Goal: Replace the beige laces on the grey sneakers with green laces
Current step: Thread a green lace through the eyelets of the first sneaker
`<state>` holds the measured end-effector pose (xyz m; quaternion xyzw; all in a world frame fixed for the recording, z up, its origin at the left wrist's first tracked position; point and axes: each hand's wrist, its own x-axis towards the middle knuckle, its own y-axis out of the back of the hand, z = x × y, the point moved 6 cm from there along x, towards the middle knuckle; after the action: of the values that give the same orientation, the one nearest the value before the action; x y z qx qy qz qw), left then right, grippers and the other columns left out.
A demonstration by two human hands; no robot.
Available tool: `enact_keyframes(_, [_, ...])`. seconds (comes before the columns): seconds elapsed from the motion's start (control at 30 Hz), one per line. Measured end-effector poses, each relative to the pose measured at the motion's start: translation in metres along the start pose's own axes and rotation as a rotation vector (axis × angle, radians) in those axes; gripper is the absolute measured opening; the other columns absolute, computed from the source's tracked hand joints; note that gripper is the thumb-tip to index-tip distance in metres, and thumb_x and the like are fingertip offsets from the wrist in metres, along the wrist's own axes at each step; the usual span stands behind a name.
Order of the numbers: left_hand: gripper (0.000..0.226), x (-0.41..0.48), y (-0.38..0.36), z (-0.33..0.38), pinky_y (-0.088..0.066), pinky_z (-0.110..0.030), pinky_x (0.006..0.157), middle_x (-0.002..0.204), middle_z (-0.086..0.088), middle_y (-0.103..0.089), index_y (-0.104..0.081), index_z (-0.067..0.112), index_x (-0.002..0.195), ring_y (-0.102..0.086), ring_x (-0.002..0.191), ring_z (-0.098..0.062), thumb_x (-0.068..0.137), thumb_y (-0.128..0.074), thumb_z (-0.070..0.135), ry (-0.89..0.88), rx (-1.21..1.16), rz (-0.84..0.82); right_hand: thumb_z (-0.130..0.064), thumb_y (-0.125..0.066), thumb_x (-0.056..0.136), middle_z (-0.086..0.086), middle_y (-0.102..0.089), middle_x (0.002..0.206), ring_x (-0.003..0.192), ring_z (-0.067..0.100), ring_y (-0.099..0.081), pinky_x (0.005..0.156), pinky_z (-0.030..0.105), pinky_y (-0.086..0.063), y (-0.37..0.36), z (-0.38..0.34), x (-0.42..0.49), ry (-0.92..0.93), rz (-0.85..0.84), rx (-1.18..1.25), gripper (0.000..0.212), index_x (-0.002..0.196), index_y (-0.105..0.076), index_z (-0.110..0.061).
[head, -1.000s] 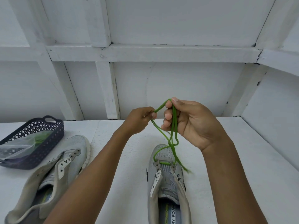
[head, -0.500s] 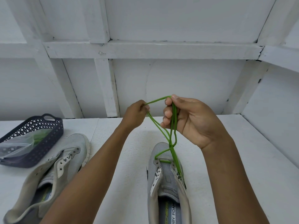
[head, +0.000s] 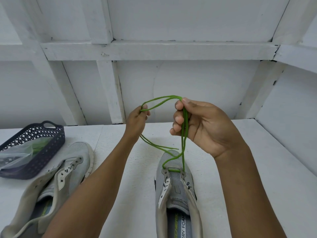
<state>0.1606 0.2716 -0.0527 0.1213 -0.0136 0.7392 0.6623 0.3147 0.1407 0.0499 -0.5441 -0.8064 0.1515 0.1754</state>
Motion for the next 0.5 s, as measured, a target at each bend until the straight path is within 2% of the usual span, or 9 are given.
enact_keyframes(0.07, [0.027, 0.002, -0.006, -0.002, -0.039, -0.024, 0.075, 0.082, 0.008, -0.058, -0.06, 0.014, 0.087, -0.052, 0.078, -0.004, 0.105, -0.045, 0.025, -0.034, 0.099, -0.088, -0.023, -0.049, 0.087, 0.007, -0.058, 0.06, 0.052, 0.02, -0.057, 0.057, 0.032, -0.055, 0.0, 0.0, 0.0, 0.002, 0.0, 0.002, 0.019, 0.081, -0.057, -0.006])
enact_keyframes(0.13, [0.015, 0.004, -0.015, -0.005, -0.041, -0.031, 0.082, 0.088, 0.002, -0.06, -0.06, 0.017, 0.089, -0.054, 0.086, -0.012, 0.101, -0.051, 0.016, -0.034, 0.189, -0.232, -0.022, -0.049, 0.087, 0.006, -0.057, 0.06, 0.051, 0.02, -0.057, 0.057, 0.032, -0.055, 0.0, 0.001, 0.001, 0.0, 0.001, 0.002, 0.019, 0.081, -0.057, -0.007])
enact_keyframes(0.17, [0.006, 0.005, -0.019, -0.01, -0.043, -0.035, 0.087, 0.098, -0.001, -0.062, -0.061, 0.018, 0.096, -0.057, 0.094, -0.017, 0.098, -0.056, 0.014, -0.019, 0.248, -0.315, -0.022, -0.048, 0.088, 0.006, -0.057, 0.06, 0.051, 0.019, -0.057, 0.057, 0.032, -0.055, 0.0, 0.001, 0.001, -0.002, -0.001, 0.002, 0.019, 0.081, -0.057, -0.007])
enact_keyframes(0.2, [0.015, 0.006, -0.021, -0.015, -0.046, -0.038, 0.092, 0.113, -0.003, -0.062, -0.061, 0.019, 0.109, -0.058, 0.105, -0.02, 0.094, -0.061, 0.013, -0.008, 0.322, -0.39, -0.022, -0.048, 0.088, 0.006, -0.058, 0.06, 0.051, 0.019, -0.058, 0.057, 0.032, -0.055, 0.001, 0.002, 0.002, -0.005, -0.002, 0.0, 0.019, 0.081, -0.056, -0.007])
enact_keyframes(0.27, [0.056, 0.006, -0.022, -0.018, -0.048, -0.037, 0.101, 0.14, 0.0, -0.052, -0.051, 0.025, 0.136, -0.052, 0.124, -0.019, 0.086, -0.069, 0.009, 0.002, 0.414, -0.517, -0.022, -0.048, 0.088, 0.006, -0.058, 0.06, 0.051, 0.02, -0.059, 0.057, 0.032, -0.055, 0.001, 0.003, 0.002, -0.014, -0.002, -0.002, 0.018, 0.082, -0.056, -0.007])
enact_keyframes(0.33, [0.08, 0.001, -0.023, -0.002, -0.043, -0.039, 0.108, 0.149, 0.008, -0.045, -0.04, 0.033, 0.147, -0.042, 0.136, -0.014, 0.079, -0.073, 0.007, -0.046, 0.348, -0.601, -0.022, -0.048, 0.09, 0.006, -0.058, 0.06, 0.051, 0.02, -0.059, 0.057, 0.032, -0.055, 0.002, 0.004, 0.003, -0.023, 0.01, 0.004, 0.019, 0.082, -0.056, -0.007])
enact_keyframes(0.4, [0.086, -0.008, -0.025, 0.024, -0.035, -0.035, 0.112, 0.151, 0.015, -0.042, -0.038, 0.038, 0.148, -0.034, 0.142, -0.008, 0.077, -0.077, 0.01, -0.126, 0.23, -0.663, -0.02, -0.045, 0.094, 0.007, -0.058, 0.06, 0.051, 0.019, -0.058, 0.057, 0.032, -0.056, 0.005, 0.006, 0.003, -0.032, 0.032, 0.003, 0.021, 0.082, -0.057, -0.007])
enact_keyframes(0.47, [0.08, -0.02, -0.024, 0.056, -0.026, -0.023, 0.108, 0.153, 0.018, -0.04, -0.039, 0.037, 0.149, -0.03, 0.143, -0.001, 0.082, -0.077, 0.014, -0.241, 0.174, -0.666, -0.019, -0.043, 0.099, 0.006, -0.058, 0.06, 0.052, 0.019, -0.058, 0.058, 0.032, -0.056, 0.007, 0.008, 0.004, -0.044, 0.046, 0.0, 0.024, 0.083, -0.057, -0.007])
enact_keyframes(0.5, [0.076, -0.027, -0.025, 0.071, -0.025, -0.022, 0.108, 0.152, 0.017, -0.041, -0.04, 0.036, 0.148, -0.031, 0.143, 0.0, 0.084, -0.076, 0.017, -0.304, 0.153, -0.674, -0.019, -0.042, 0.1, 0.006, -0.058, 0.061, 0.052, 0.019, -0.058, 0.058, 0.032, -0.056, 0.008, 0.008, 0.004, -0.048, 0.048, 0.0, 0.025, 0.083, -0.057, -0.007])
